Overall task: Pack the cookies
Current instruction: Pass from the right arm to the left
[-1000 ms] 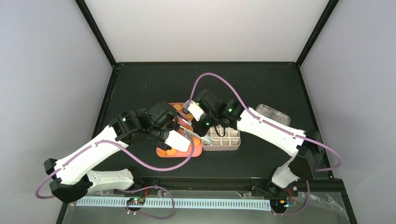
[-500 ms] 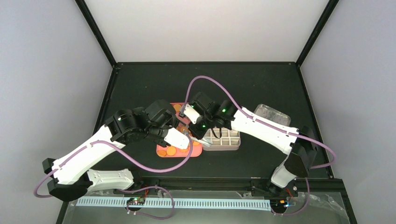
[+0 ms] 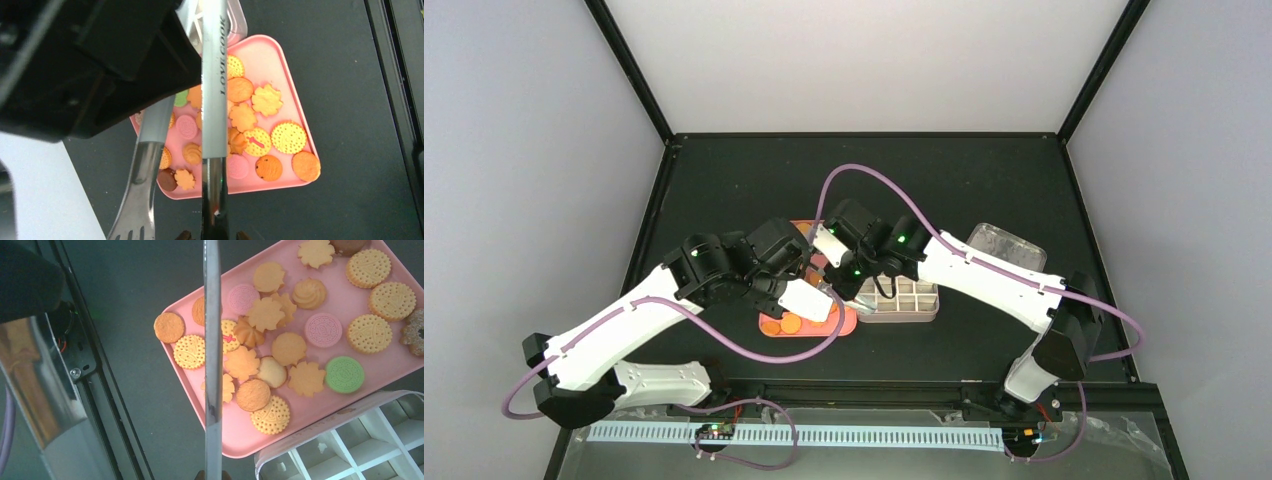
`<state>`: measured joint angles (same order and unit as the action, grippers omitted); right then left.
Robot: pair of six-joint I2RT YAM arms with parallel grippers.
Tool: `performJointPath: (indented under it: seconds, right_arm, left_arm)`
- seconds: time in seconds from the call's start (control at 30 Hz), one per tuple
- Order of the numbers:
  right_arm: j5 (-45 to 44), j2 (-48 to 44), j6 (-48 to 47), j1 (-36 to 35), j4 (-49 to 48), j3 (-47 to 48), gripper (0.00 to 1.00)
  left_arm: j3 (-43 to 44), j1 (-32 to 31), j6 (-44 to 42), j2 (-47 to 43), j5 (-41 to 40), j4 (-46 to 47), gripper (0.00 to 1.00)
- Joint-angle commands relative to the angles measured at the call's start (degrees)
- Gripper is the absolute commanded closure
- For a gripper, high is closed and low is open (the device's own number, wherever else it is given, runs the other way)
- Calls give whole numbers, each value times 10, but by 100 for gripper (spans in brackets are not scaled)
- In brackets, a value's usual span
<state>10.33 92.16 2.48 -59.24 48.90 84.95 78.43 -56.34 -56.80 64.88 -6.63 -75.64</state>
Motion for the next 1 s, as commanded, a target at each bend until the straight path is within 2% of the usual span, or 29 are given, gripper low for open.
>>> performJointPath:
  seconds: [0.0, 0.3, 0.43, 0.53, 0.6, 0.77, 0.97]
  right_arm:
    - [-16, -15, 3, -7, -6, 18, 99]
    - [-31, -24, 1, -17, -2, 15, 99]
    - [-30, -29, 1, -19, -7, 16, 95]
    - [-22, -36, 2, -18, -16, 13, 79]
    - [-15, -44, 2, -19, -26, 9, 72]
    - [-16, -60, 2, -18, -41, 2, 64]
    - [-73, -79, 4, -15, -34, 19, 30]
  left_arm:
    - [-13, -2, 17, 1, -11, -25, 78]
    - [-26, -1, 26, 3, -19, -18, 73]
    - [-28, -1, 33, 12, -22, -20, 86]
    - [-29, 0, 34, 13, -19, -16, 98]
    - [-28, 3, 34, 11, -16, -11, 98]
    - [-29, 13, 39, 13, 0, -1, 99]
    - [-66, 43, 32, 3, 16, 42, 99]
